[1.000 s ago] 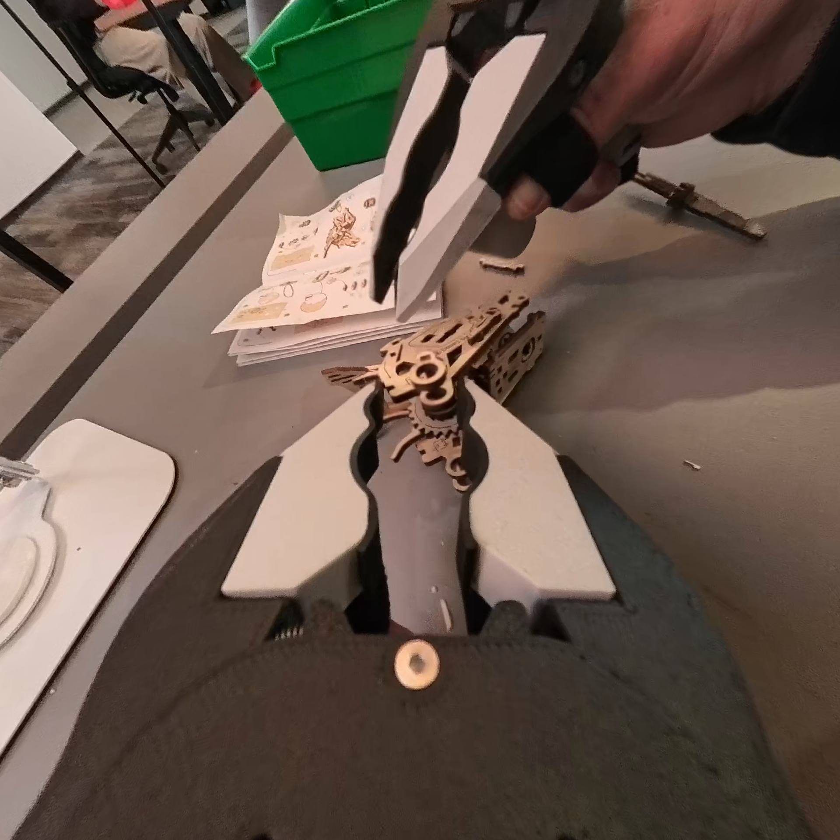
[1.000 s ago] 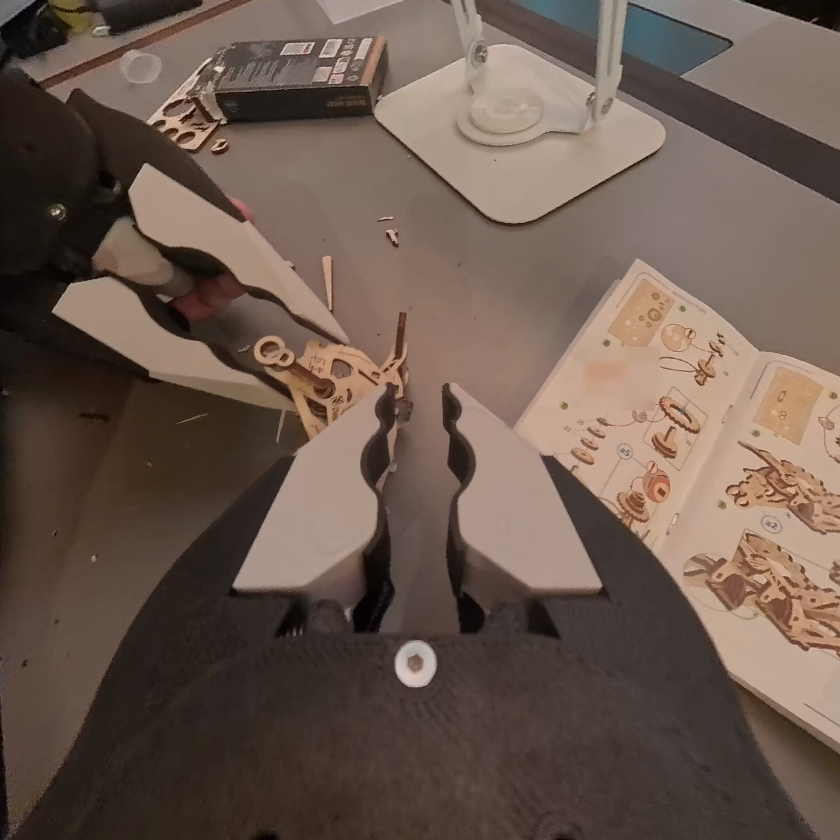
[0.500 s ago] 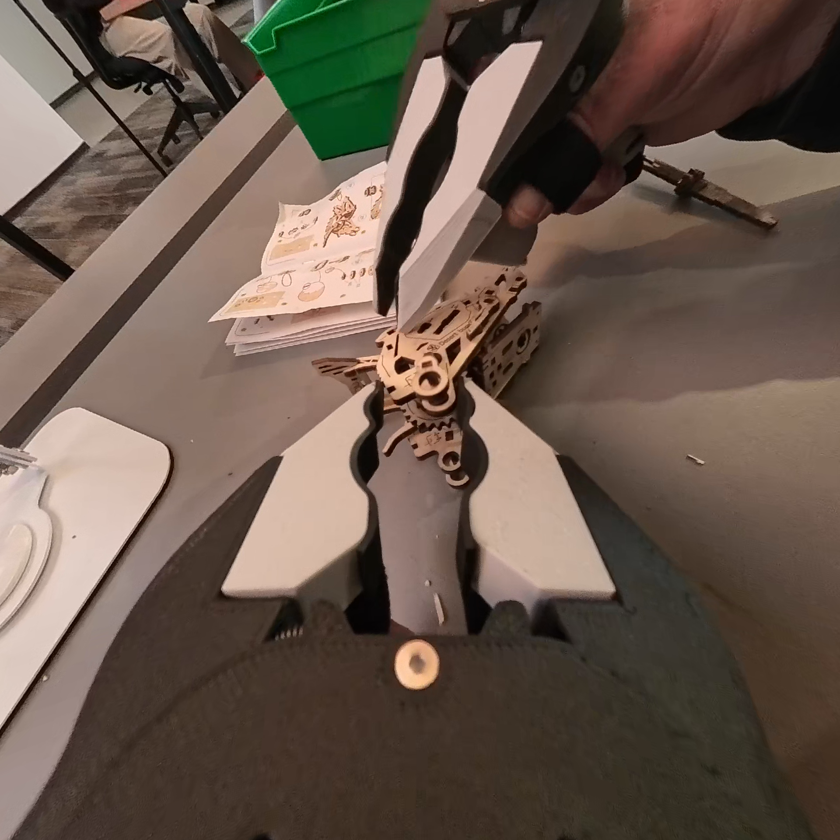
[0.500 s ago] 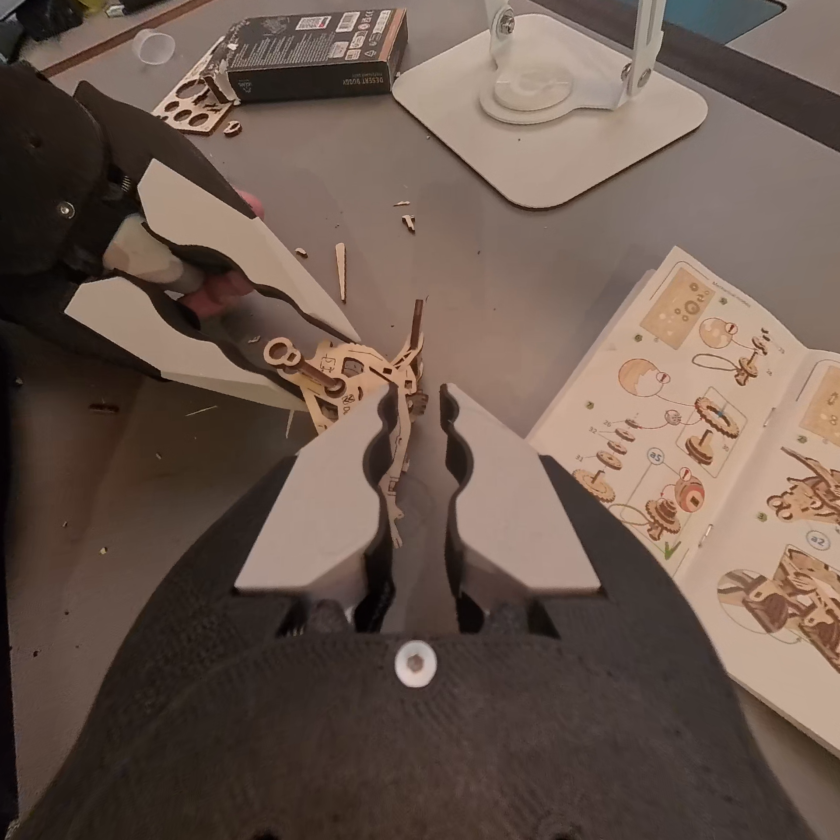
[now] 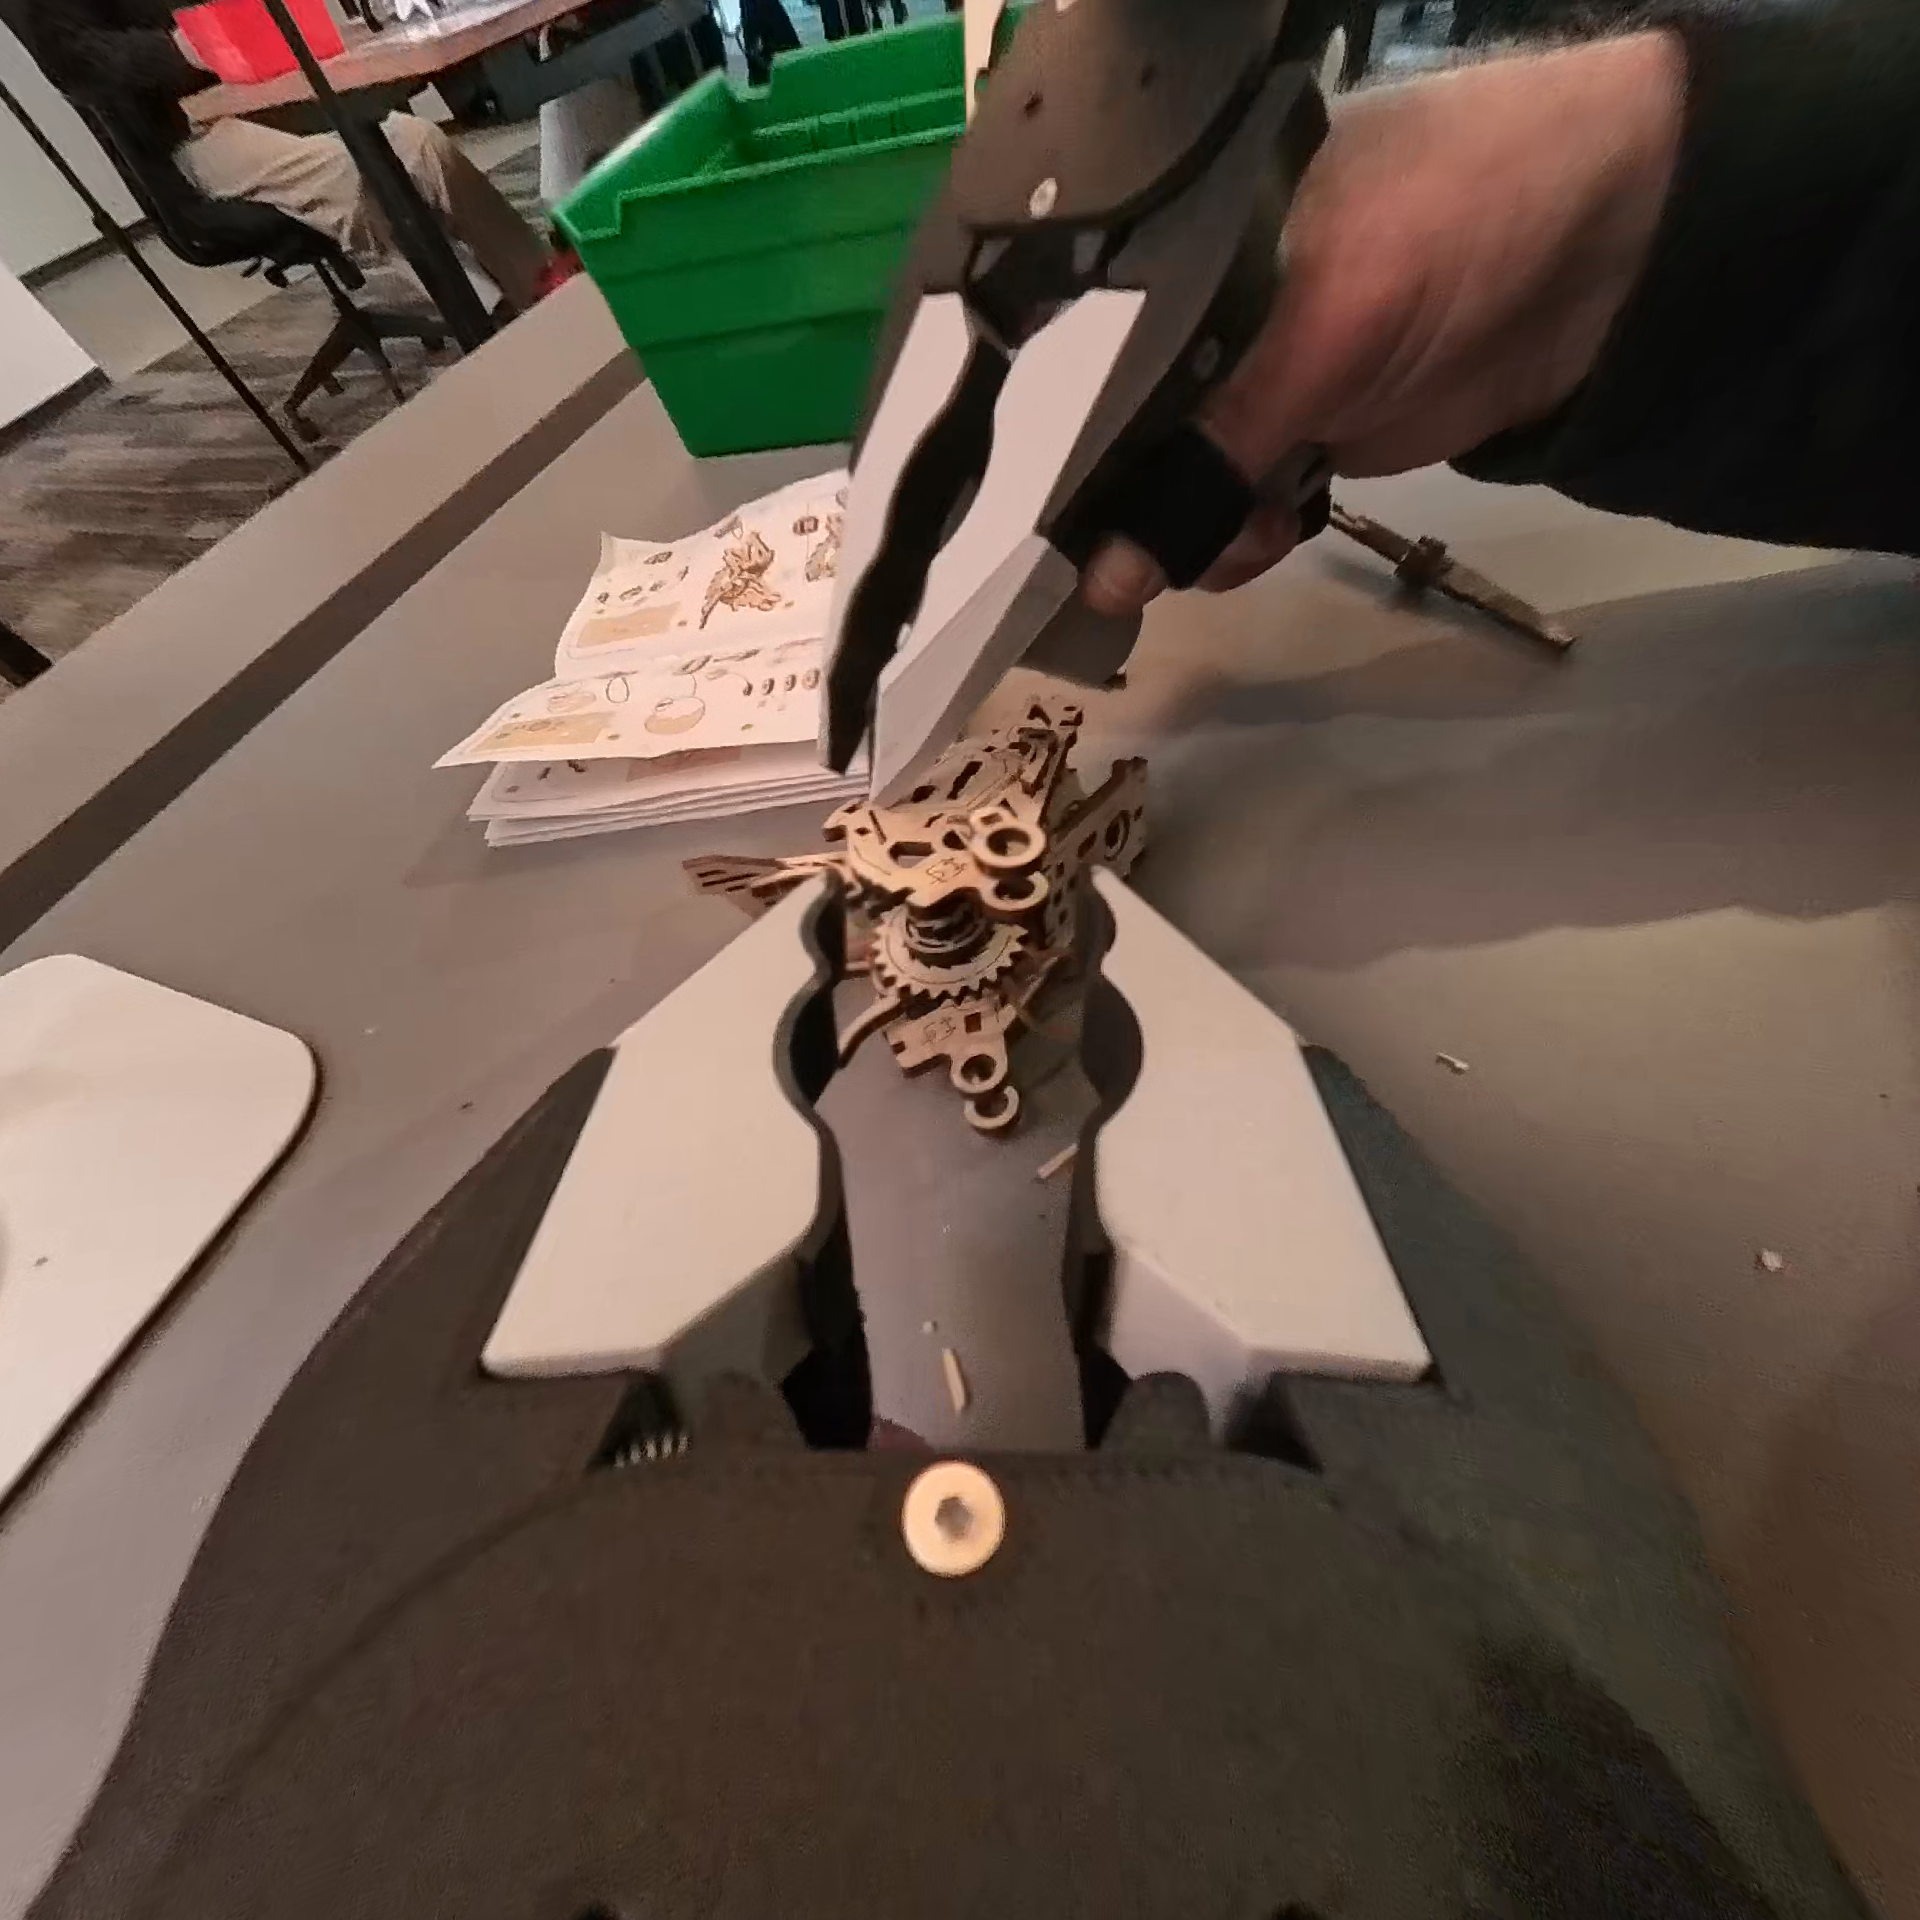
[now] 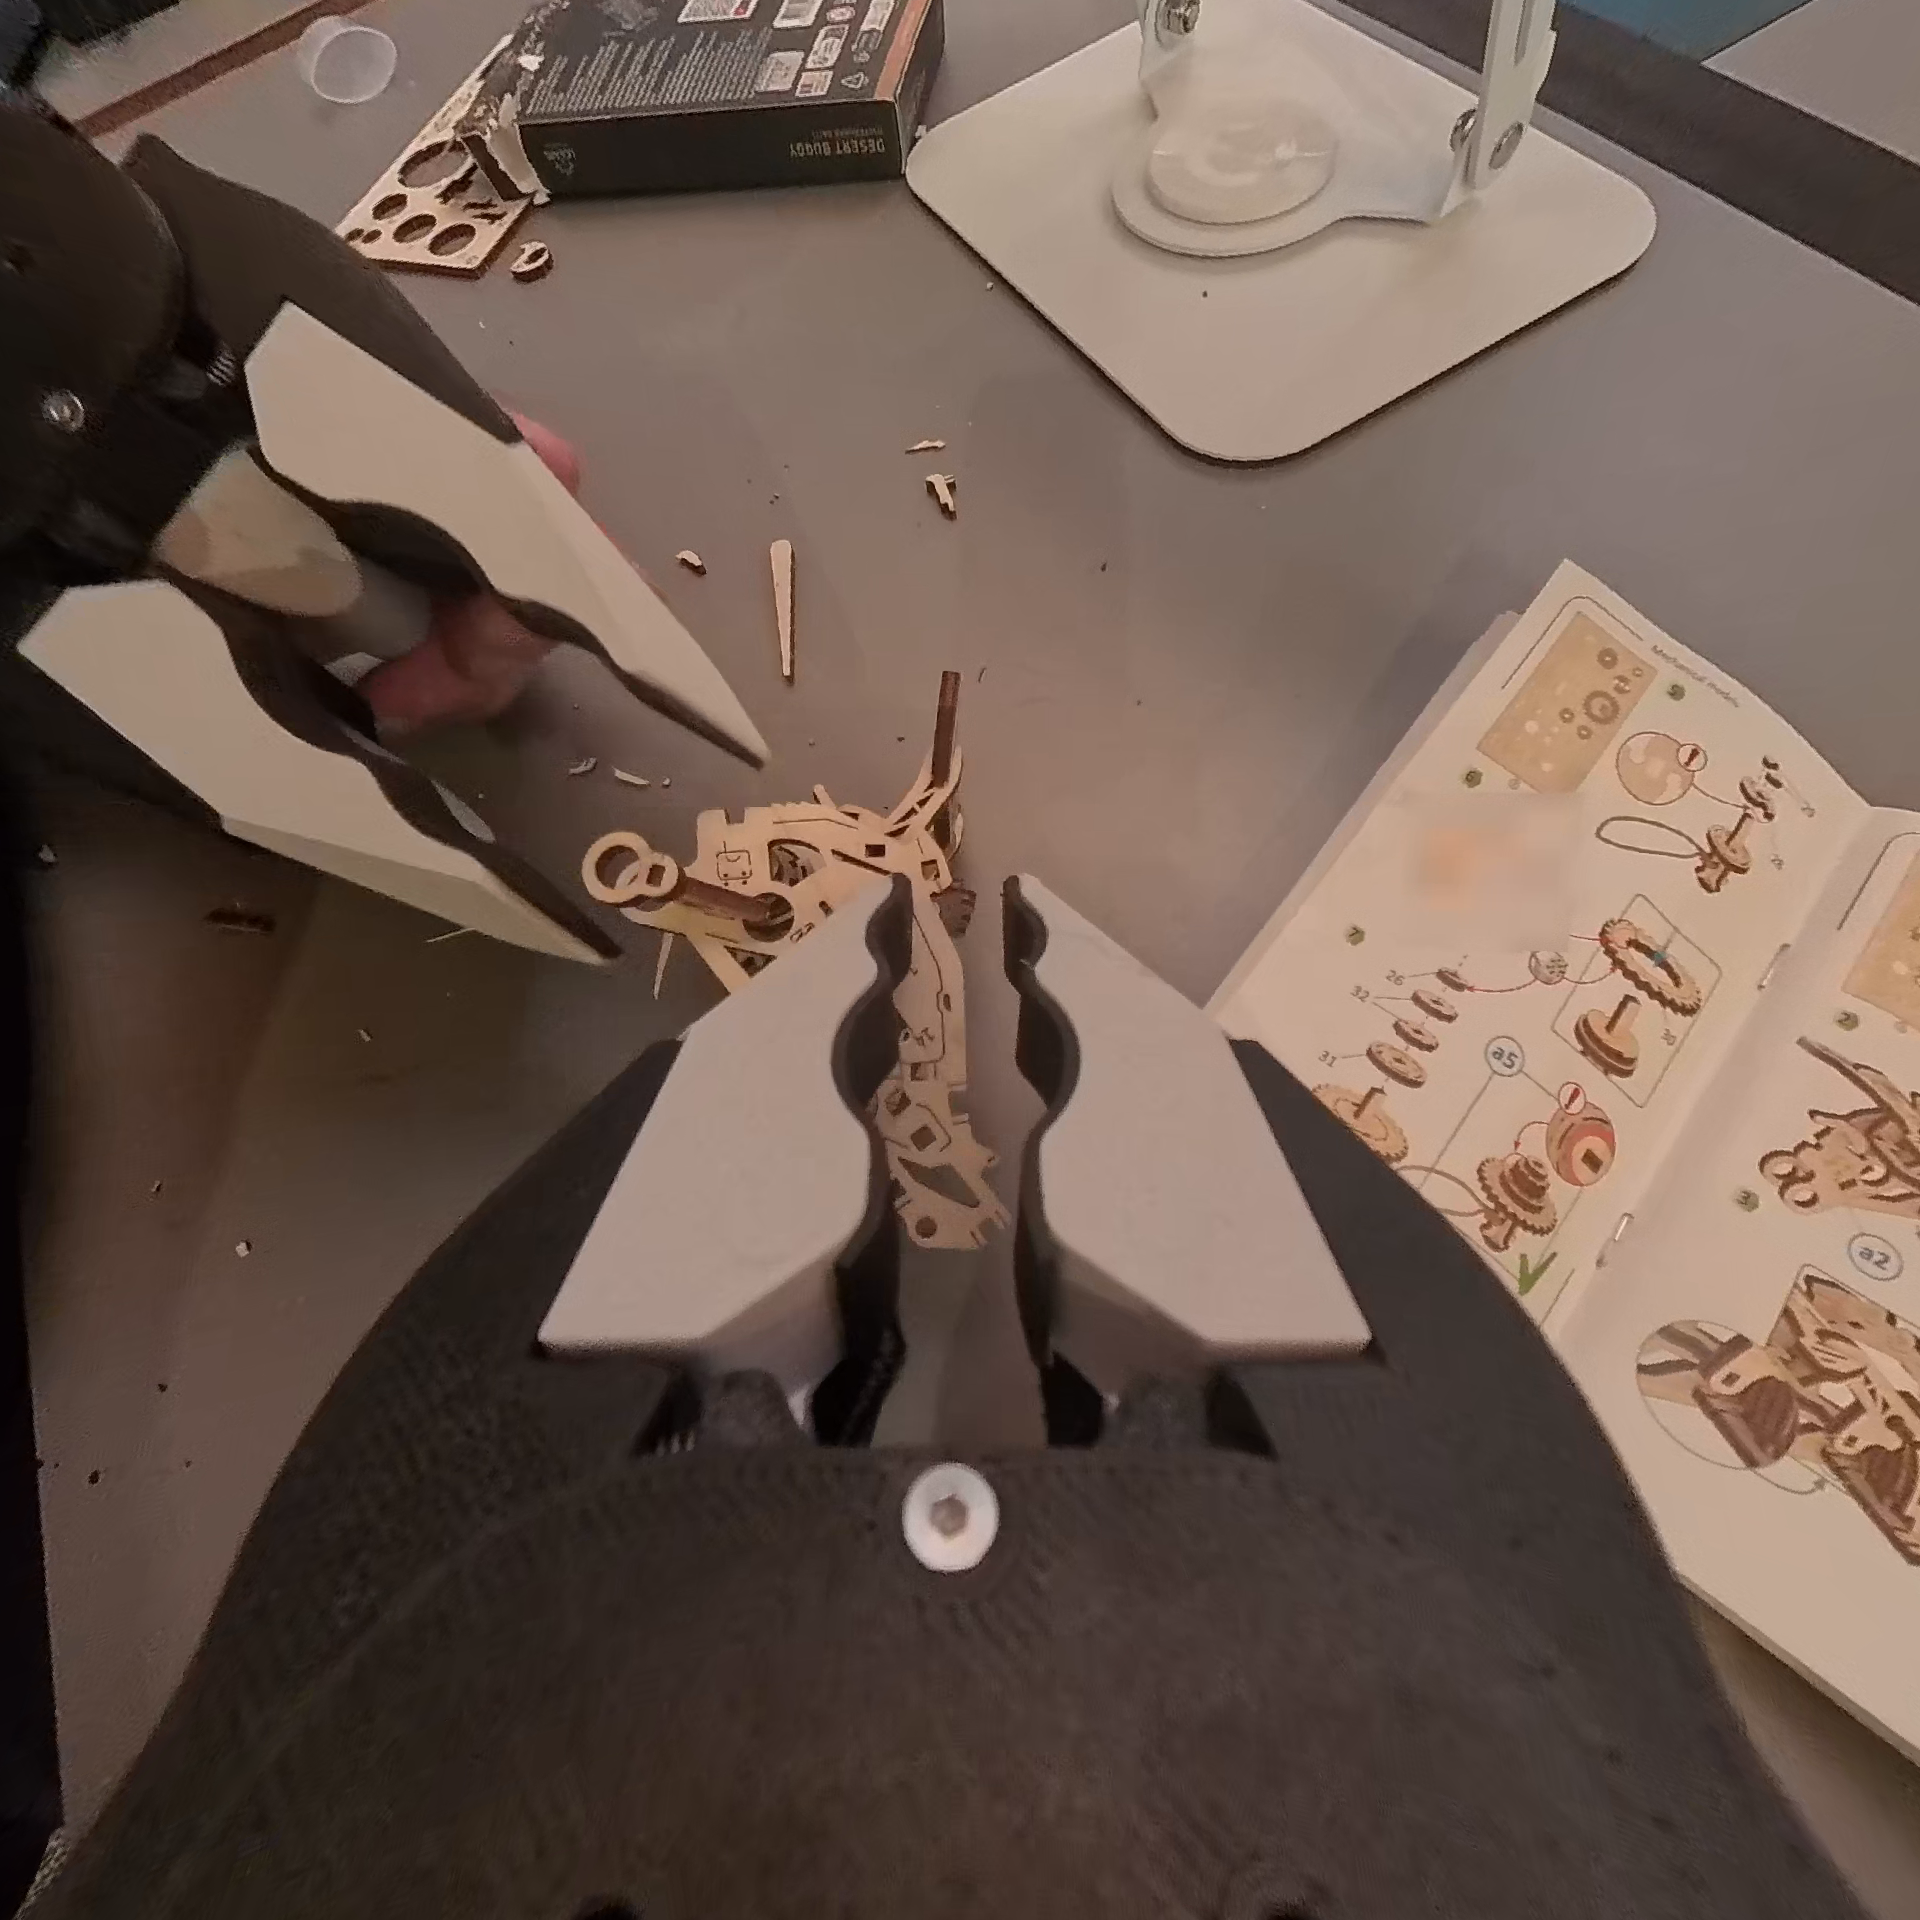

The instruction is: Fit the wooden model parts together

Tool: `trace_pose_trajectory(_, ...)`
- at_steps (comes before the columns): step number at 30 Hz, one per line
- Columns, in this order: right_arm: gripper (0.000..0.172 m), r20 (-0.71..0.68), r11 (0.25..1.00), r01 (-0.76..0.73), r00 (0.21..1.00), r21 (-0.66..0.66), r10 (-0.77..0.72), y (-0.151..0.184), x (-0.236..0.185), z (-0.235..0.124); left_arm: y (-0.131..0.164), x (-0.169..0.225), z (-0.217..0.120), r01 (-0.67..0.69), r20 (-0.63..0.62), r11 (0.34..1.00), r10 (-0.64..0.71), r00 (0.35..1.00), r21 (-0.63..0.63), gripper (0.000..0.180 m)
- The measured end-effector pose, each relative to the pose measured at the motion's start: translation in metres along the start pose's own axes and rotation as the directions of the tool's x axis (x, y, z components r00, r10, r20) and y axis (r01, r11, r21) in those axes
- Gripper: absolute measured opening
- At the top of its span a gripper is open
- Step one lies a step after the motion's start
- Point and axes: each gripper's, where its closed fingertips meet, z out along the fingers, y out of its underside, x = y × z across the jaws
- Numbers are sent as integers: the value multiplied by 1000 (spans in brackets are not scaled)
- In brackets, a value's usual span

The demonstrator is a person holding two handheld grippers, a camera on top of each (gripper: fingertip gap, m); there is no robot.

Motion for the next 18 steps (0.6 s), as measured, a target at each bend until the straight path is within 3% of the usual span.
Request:
trace_pose_trajectory(5, 14, -4, 1000, 6, 1000, 0, -6, 0, -1, 1, -17, -23, -12, 161, -42, 983, -158, 987, 85, 27)
trace_pose_trajectory(12, 14, -15, 1000, 7, 1000, 4, -7, -1, -1, 1, 5, -28, 10, 262, -83, 965, -264, 961, -29, 26)
trace_pose_trajectory(18, 13, -24, 1000, 13, 1000, 10, -13, -2, -1, 2, 9, -28, 12, 302, -91, 953, -304, 948, -37, 24)
